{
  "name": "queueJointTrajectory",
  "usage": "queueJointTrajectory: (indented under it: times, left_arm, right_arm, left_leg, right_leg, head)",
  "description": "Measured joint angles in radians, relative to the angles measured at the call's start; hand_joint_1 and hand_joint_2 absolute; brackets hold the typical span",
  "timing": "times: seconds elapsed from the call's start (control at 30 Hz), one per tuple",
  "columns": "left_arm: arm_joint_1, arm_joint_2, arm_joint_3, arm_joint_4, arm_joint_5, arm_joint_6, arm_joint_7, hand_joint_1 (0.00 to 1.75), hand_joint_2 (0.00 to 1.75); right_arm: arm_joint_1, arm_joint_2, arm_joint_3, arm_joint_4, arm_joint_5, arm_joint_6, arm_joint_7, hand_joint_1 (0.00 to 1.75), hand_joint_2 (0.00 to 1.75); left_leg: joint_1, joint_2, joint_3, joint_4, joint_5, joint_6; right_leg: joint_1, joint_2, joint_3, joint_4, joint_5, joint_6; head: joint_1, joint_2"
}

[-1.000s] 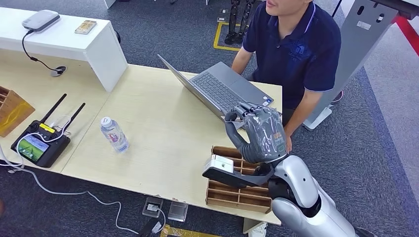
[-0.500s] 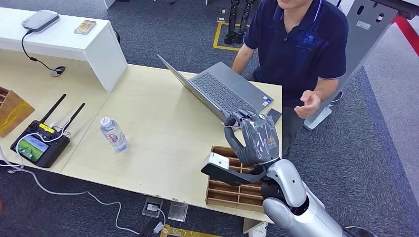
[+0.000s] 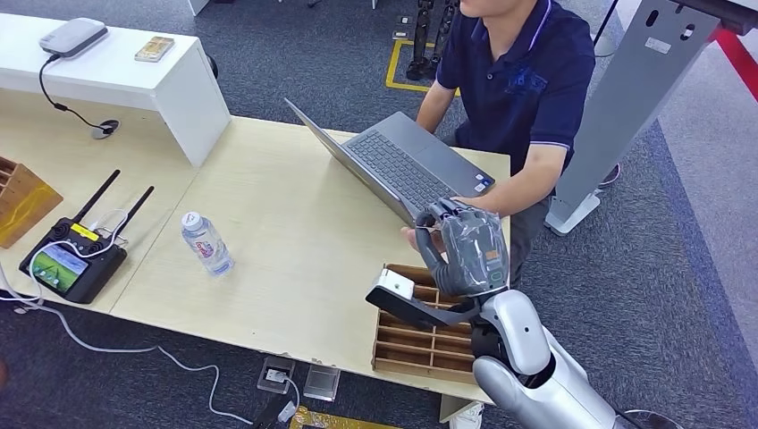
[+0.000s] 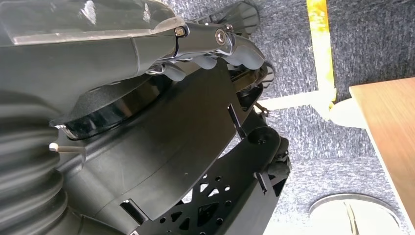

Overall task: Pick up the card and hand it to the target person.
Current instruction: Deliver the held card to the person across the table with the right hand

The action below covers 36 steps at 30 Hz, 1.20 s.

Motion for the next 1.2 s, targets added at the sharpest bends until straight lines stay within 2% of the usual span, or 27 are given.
queueJointTrajectory:
  times: [0.53,0.67,0.9,1.2]
  left_arm:
    - [0.001,0.0,0.0,0.0,-0.012,-0.01,-0.006,0.0,1.75]
    - [0.005,0.0,0.0,0.0,-0.003,-0.011,-0.014,0.0,0.0]
    - [0.007,0.0,0.0,0.0,0.004,0.0,-0.011,0.0,0.0]
    - [0.011,0.0,0.001,0.0,0.034,0.019,-0.019,0.0,0.0]
  right_arm:
    - [0.0,0.001,-0.01,0.083,-0.025,-0.012,0.002,1.43,1.75]
    - [0.002,0.001,-0.019,0.086,-0.1,-0.017,-0.015,0.0,1.75]
    - [0.032,0.002,-0.043,0.066,-0.233,-0.021,-0.046,0.0,1.75]
    - [0.145,-0.02,-0.128,-0.051,-0.638,0.049,-0.121,0.0,1.75]
  left_leg:
    - [0.0,0.0,0.0,0.0,0.0,0.0]
    - [0.0,0.0,0.0,0.0,0.0,0.0]
    - [0.0,0.001,0.0,0.0,0.0,0.0]
    - [0.0,0.001,0.0,0.0,0.0,0.0]
  right_leg:
    - [0.0,0.0,0.0,0.0,0.0,0.0]
    - [0.0,0.0,0.0,0.0,0.0,0.0]
    - [0.0,0.0,0.0,0.0,0.0,0.0]
    - [0.0,0.0,0.0,0.0,0.0,0.0]
  head:
    - [0.0,0.0]
    - [0.0,0.0]
    - [0.001,0.0]
    - [0.0,0.0]
